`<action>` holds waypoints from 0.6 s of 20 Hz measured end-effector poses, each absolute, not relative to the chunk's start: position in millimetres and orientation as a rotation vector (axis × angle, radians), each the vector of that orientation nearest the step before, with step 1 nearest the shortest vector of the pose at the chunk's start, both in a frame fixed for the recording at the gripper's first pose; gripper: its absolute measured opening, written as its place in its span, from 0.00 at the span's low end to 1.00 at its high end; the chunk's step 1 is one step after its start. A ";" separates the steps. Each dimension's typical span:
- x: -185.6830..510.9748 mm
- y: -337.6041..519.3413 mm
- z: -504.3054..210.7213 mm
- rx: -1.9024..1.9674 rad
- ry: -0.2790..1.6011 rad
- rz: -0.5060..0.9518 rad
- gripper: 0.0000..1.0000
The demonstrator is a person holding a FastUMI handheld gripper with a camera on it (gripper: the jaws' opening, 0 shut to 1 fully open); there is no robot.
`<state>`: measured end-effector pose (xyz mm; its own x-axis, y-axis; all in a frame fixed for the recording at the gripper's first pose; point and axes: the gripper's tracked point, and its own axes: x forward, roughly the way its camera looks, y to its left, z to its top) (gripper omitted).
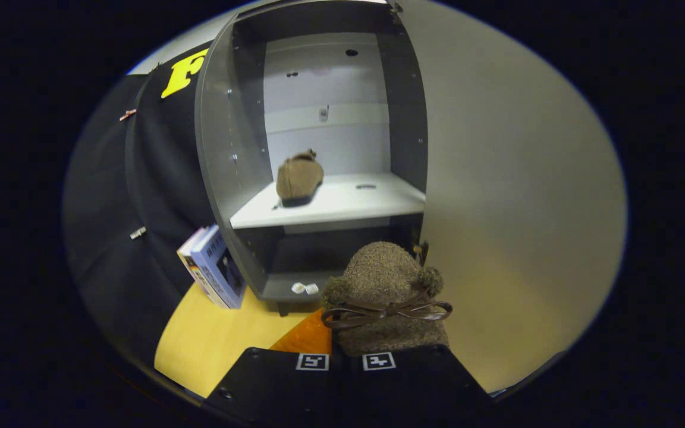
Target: Open the shoe cabinet door, grab the shoes and put them into the shoe cabinet, then close the shoe cabinet door.
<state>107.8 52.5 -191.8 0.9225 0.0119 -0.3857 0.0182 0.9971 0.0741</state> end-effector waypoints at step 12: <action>278.5 78.1 -54.2 0.070 0.321 0.054 0.06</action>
